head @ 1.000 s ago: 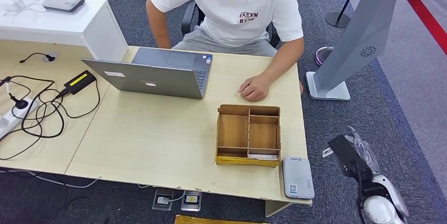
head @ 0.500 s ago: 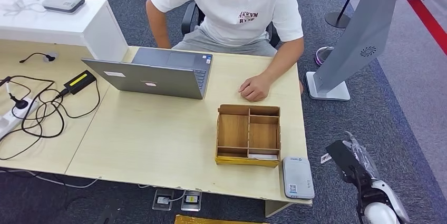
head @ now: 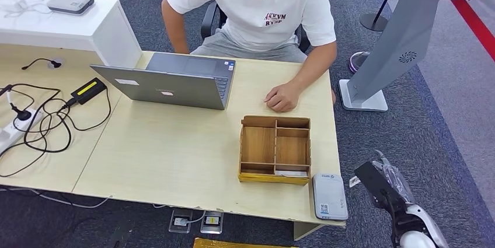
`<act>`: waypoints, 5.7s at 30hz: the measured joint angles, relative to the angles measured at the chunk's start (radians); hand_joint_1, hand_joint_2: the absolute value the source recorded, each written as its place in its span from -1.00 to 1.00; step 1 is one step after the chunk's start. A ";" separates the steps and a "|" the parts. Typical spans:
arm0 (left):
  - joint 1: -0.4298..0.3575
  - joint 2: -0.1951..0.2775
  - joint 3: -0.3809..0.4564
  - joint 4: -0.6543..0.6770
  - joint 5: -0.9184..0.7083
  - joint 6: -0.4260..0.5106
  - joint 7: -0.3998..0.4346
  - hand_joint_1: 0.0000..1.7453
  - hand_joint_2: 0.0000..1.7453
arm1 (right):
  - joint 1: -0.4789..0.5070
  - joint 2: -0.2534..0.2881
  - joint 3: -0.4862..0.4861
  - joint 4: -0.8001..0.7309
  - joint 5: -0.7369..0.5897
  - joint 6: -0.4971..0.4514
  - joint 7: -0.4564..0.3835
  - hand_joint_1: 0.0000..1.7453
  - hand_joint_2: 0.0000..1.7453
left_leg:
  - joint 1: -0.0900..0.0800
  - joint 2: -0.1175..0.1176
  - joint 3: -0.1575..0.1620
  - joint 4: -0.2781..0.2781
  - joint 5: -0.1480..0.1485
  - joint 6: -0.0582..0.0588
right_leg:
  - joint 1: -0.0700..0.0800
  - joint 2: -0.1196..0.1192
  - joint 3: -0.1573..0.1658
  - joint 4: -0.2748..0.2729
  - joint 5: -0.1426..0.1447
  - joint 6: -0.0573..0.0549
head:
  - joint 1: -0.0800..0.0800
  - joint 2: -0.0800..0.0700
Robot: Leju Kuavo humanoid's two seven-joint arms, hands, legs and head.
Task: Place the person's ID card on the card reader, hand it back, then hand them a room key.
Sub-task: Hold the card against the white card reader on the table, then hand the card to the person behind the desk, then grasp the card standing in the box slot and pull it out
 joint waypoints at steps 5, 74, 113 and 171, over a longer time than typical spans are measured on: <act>0.000 -0.002 0.000 0.000 0.008 0.005 0.000 -1.00 1.00 | 0.000 -0.002 0.022 -0.001 0.000 0.002 0.000 1.00 1.00 | 0.000 0.000 0.000 0.000 0.000 0.000 | 0.000 0.000 0.000 0.000 0.000 0.000 | 0.000 0.000; -0.003 -0.023 -0.122 -0.024 0.045 0.036 -0.127 -1.00 1.00 | -0.397 0.046 -0.109 -0.098 0.094 0.000 -0.199 1.00 1.00 | -0.001 0.000 -0.001 0.000 0.001 0.000 | -0.001 0.000 -0.001 0.003 0.000 0.000 | 0.000 0.000; -0.058 0.021 -0.273 -0.039 0.050 0.001 -0.070 -1.00 1.00 | -0.726 0.292 -0.060 0.633 0.095 -0.071 -0.366 -1.00 -0.50 | -0.001 -0.001 -0.004 0.001 0.002 -0.001 | -0.001 -0.001 -0.005 0.005 0.001 0.000 | 0.000 0.000; -0.009 0.019 -0.322 -0.039 0.264 0.066 -0.085 -1.00 1.00 | -0.178 0.189 0.051 -0.162 -0.596 0.442 0.006 -1.00 1.00 | -0.001 0.001 -0.004 0.001 0.002 -0.001 | -0.001 0.000 -0.006 0.005 0.001 -0.001 | 0.000 0.000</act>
